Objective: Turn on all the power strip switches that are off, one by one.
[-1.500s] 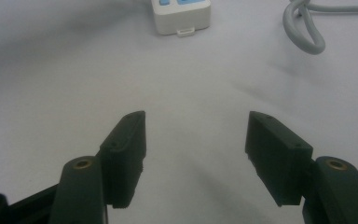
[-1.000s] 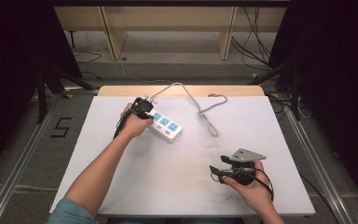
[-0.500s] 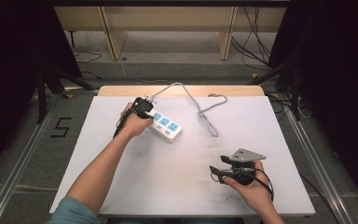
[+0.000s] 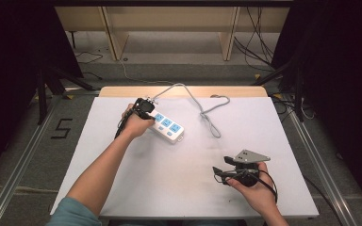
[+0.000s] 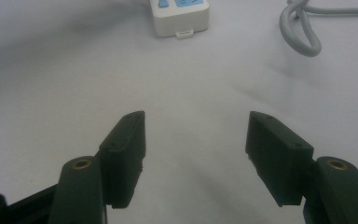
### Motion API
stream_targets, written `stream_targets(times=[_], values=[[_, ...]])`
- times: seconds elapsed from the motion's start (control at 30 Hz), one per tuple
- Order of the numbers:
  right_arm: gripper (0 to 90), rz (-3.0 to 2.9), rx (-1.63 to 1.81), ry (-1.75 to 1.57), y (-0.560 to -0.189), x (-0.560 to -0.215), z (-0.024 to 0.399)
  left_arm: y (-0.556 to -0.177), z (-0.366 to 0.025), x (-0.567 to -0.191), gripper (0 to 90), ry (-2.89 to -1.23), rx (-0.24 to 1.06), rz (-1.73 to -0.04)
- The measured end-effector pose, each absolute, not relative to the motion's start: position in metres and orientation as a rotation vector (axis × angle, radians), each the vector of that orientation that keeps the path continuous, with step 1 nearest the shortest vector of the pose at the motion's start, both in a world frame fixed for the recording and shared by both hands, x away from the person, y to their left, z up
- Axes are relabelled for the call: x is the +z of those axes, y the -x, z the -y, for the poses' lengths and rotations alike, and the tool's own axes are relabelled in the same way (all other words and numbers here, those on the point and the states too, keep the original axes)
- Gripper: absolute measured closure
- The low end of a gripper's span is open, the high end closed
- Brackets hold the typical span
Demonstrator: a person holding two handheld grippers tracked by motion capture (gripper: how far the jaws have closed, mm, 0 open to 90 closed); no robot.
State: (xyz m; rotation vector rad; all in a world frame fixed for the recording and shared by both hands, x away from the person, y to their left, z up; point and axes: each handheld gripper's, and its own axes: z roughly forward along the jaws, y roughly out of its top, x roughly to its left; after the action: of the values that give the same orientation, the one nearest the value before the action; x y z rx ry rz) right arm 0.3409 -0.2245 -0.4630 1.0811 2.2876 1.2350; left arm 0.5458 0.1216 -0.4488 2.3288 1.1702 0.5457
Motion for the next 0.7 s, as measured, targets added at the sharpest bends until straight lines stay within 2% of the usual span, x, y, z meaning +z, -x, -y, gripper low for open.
stream_targets(times=[0.17,0.2,0.5,0.6,0.7], values=[[38.9,-2.287,1.233,-1.085,-0.342,-0.464,0.226,-0.545,-0.125,-0.446,89.1,-2.302,0.534,-1.168],[38.7,-2.284,1.234,-1.088,-0.341,-0.464,0.226,-0.545,-0.125,-0.444,84.6,-2.287,0.529,-1.172],[38.1,-2.289,1.230,-1.085,-0.342,-0.465,0.226,-0.543,-0.130,-0.434,72.1,-2.220,0.529,-1.177],[38.1,-2.291,1.229,-1.089,-0.342,-0.465,0.226,-0.543,-0.133,-0.434,61.5,-2.207,0.496,-1.182],[38.1,-2.295,1.225,-1.086,-0.341,-0.465,0.226,-0.543,-0.135,-0.433,57.6,-2.180,0.482,-1.200]])
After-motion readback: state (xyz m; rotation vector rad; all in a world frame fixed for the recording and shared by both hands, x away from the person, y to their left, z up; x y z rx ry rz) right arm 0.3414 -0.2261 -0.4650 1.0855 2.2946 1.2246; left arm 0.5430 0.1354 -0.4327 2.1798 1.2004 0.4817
